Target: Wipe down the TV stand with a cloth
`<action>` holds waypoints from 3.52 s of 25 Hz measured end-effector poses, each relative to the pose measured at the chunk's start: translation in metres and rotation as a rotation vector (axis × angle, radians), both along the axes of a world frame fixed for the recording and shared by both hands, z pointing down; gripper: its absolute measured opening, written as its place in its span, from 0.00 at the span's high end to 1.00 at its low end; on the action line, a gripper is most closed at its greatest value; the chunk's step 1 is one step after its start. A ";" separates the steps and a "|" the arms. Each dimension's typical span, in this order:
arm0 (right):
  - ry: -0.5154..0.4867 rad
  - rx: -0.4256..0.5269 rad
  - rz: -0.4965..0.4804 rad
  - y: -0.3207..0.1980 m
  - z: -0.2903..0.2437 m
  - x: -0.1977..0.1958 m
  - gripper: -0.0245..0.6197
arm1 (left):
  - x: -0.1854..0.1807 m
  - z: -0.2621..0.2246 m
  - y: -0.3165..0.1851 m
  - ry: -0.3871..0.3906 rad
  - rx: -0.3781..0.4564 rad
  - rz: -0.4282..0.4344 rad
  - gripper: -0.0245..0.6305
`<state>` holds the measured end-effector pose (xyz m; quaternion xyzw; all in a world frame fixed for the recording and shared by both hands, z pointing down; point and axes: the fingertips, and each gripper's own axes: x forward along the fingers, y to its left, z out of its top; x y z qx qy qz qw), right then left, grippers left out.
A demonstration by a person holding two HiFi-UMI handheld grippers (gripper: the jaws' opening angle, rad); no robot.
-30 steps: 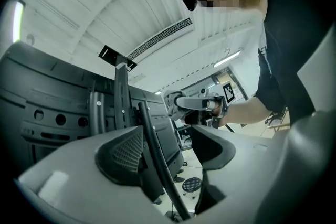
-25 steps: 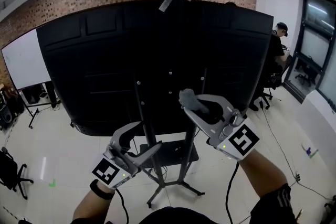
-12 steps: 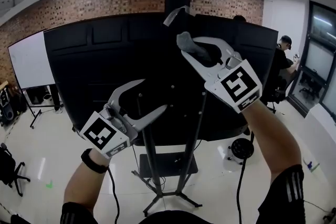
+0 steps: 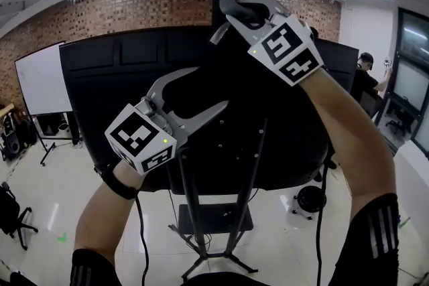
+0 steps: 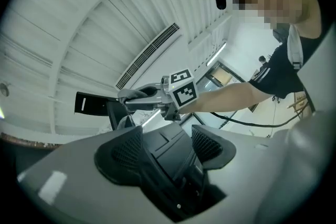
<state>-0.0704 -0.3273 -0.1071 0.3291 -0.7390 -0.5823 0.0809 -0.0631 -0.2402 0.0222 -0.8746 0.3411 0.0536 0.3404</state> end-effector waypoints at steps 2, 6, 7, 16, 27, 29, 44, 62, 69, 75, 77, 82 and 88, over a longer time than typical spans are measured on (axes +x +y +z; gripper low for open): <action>0.000 0.012 0.032 -0.007 -0.017 -0.001 0.84 | -0.001 -0.010 -0.003 -0.002 0.005 -0.010 0.48; -0.002 0.017 0.085 -0.018 -0.041 -0.002 0.84 | -0.003 -0.024 -0.007 0.011 -0.004 -0.019 0.48; 0.000 0.010 0.095 -0.022 -0.042 -0.002 0.85 | -0.004 -0.024 -0.008 0.011 -0.005 -0.022 0.48; 0.023 -0.020 0.116 -0.036 0.001 -0.009 0.85 | -0.008 0.018 -0.015 0.023 -0.055 -0.031 0.48; 0.191 0.010 0.152 -0.031 0.089 -0.014 0.85 | -0.009 0.072 -0.007 0.069 -0.137 0.006 0.48; 0.205 -0.011 0.150 -0.033 0.104 -0.013 0.85 | -0.010 0.078 -0.008 0.086 -0.151 0.009 0.48; 0.333 0.005 0.260 -0.039 0.212 -0.020 0.86 | -0.020 0.164 -0.015 0.082 -0.229 -0.048 0.48; 0.590 0.072 0.431 -0.043 0.334 -0.022 0.86 | -0.029 0.225 -0.020 0.136 -0.338 -0.048 0.49; 0.640 0.033 0.453 -0.044 0.384 -0.022 0.86 | -0.031 0.254 -0.025 0.157 -0.388 -0.044 0.49; 0.690 0.001 0.463 -0.047 0.427 -0.018 0.86 | -0.028 0.277 -0.023 0.183 -0.439 -0.038 0.49; 0.702 -0.021 0.459 -0.047 0.444 -0.018 0.86 | -0.027 0.286 -0.022 0.183 -0.454 -0.038 0.49; 0.727 -0.045 0.450 -0.045 0.479 -0.021 0.86 | -0.023 0.304 -0.021 0.178 -0.485 -0.039 0.49; 0.755 -0.087 0.445 -0.046 0.516 -0.020 0.86 | -0.027 0.324 -0.023 0.192 -0.524 -0.053 0.49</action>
